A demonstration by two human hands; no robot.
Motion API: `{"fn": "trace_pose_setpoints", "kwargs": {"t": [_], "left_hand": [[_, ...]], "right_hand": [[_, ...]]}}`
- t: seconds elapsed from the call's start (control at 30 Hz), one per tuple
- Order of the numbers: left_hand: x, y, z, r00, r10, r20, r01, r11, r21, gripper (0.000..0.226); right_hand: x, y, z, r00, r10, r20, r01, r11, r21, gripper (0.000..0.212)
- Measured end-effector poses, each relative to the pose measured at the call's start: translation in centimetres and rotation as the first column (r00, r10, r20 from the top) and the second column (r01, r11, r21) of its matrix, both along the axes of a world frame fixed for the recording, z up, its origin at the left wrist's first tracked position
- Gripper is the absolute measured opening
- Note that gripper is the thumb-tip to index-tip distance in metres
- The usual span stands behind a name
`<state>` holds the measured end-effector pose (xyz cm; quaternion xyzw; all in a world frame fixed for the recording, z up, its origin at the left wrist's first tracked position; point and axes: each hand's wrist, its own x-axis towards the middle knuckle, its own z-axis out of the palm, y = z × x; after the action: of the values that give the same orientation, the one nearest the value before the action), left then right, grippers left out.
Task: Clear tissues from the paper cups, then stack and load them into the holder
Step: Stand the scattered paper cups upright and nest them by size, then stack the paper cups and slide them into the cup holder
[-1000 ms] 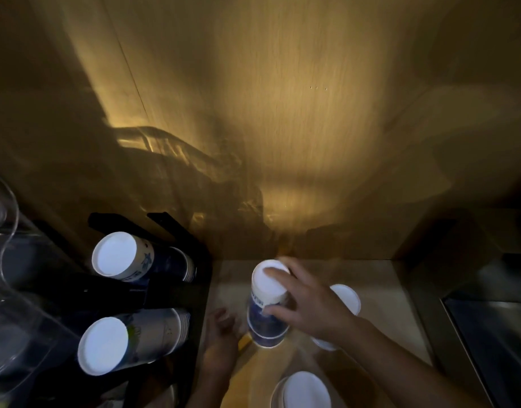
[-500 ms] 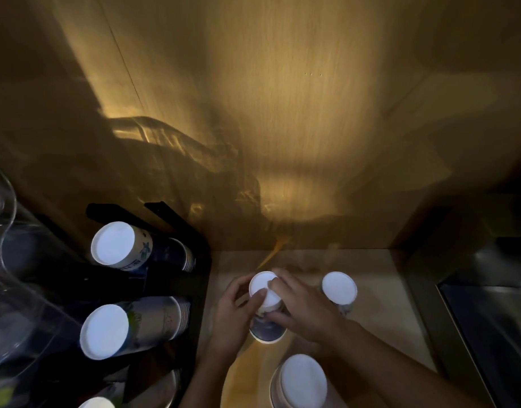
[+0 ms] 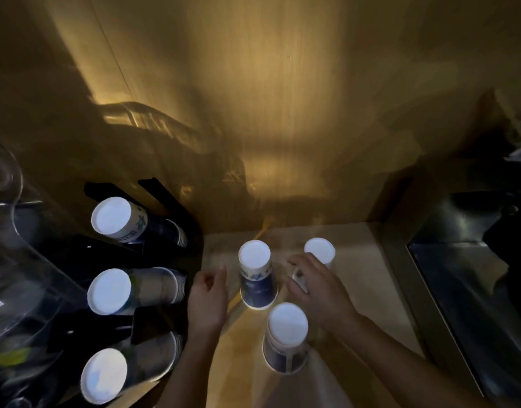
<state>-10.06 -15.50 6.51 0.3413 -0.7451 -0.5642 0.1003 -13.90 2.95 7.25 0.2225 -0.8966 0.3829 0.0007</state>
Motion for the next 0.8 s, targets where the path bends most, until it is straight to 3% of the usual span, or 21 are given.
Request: {"fn": "trace_pose_setpoints", "kwargs": {"t": [0.1,0.17,0.23,0.3,0.37,0.47,0.6,0.7,0.8], "left_hand": [[2.0,0.8,-1.0,0.966,-0.11,0.235,0.083,0.989,0.123,0.041],[3.2,1.8,-1.7,0.824,-0.302,0.48,0.171,0.939,0.298,0.064],[4.1,2.8,-2.6,0.657,-0.46,0.597,0.284,0.885,0.37,0.086],[4.7,3.6,-3.3,0.597,-0.539,0.594,0.317,0.839,0.443,0.092],[5.0,3.9,-3.9,0.631,-0.568,0.528,0.241,0.791,0.563,0.091],[5.6,3.4,-4.5,0.667,-0.589,0.456,0.197,0.73,0.654,0.087],[6.3,2.3,-4.4,0.756,-0.583,0.298,0.247,0.676,0.695,0.06],[6.6,2.1,-4.5,0.727,-0.654,0.21,0.355,0.62,0.7,0.085],[7.1,2.9,-4.6,0.697,-0.692,0.19,0.471,0.641,0.607,0.087]], "right_hand": [[1.9,0.8,-1.6,0.945,-0.211,0.251,0.208,0.977,0.038,0.018],[2.4,1.1,-2.5,0.813,-0.28,0.51,0.291,0.955,0.06,0.041],[3.0,1.3,-2.9,0.645,-0.305,0.7,0.35,0.933,0.083,0.059],[3.5,1.3,-3.2,0.462,-0.287,0.839,0.379,0.919,0.105,0.068],[4.0,1.5,-3.4,0.285,-0.19,0.94,0.324,0.941,0.093,0.077],[4.5,2.0,-3.7,0.106,0.078,0.991,0.281,0.954,-0.105,0.076],[5.5,3.0,-4.5,0.231,0.363,0.903,0.304,0.854,-0.421,0.056],[6.3,3.1,-5.5,0.353,0.335,0.873,0.322,0.833,-0.45,0.077],[6.8,2.9,-6.0,0.441,0.326,0.836,0.266,0.842,-0.468,0.101]]}}
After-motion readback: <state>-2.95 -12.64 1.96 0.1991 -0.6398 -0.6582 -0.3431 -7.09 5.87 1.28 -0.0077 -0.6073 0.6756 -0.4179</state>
